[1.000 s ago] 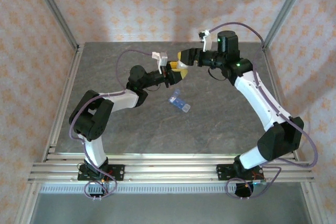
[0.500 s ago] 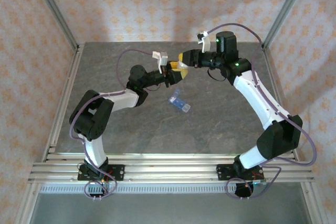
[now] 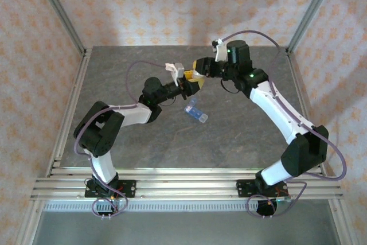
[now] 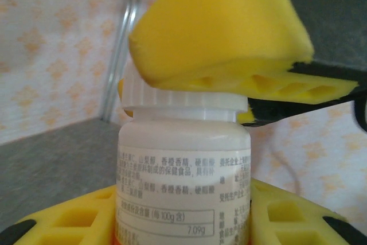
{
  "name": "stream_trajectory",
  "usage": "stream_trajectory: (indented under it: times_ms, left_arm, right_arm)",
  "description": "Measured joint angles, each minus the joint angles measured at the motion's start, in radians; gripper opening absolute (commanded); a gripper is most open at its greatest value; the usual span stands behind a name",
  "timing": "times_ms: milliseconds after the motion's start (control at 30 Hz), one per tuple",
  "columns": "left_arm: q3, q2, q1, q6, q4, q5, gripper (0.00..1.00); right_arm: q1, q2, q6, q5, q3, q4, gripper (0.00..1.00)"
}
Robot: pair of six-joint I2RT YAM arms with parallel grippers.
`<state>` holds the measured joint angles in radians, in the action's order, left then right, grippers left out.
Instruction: Sort the pills into containers
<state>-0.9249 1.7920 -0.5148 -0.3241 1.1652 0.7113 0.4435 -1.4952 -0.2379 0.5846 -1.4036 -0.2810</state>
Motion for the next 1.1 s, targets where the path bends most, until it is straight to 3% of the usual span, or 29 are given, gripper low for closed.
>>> stream_trajectory:
  times_ms: [233,500,633,733,867,1100]
  left_arm:
    - [0.050,-0.034,-0.055,0.151,-0.031,-0.189,0.00]
    - [0.062,-0.036,-0.086,0.224,-0.035,-0.305,0.00]
    - [0.062,-0.036,-0.091,0.229,-0.034,-0.325,0.00]
    - [0.062,-0.036,-0.094,0.229,-0.030,-0.335,0.00]
    - [0.062,-0.036,-0.092,0.224,-0.002,-0.320,0.00]
    - [0.035,-0.035,-0.024,0.136,0.015,-0.183,0.00]
  right_arm:
    - [0.074,0.032,-0.086,-0.214,0.058,0.043,0.22]
    - [0.122,0.038,-0.160,-0.365,0.089,0.086,0.26]
    - [0.128,0.038,-0.178,-0.386,0.088,0.087,0.43]
    - [0.128,0.031,-0.184,-0.386,0.063,0.054,0.60]
    - [0.100,0.027,-0.200,-0.338,0.015,0.025,0.76]
    - [-0.010,0.072,-0.151,-0.200,-0.020,0.005,0.82]
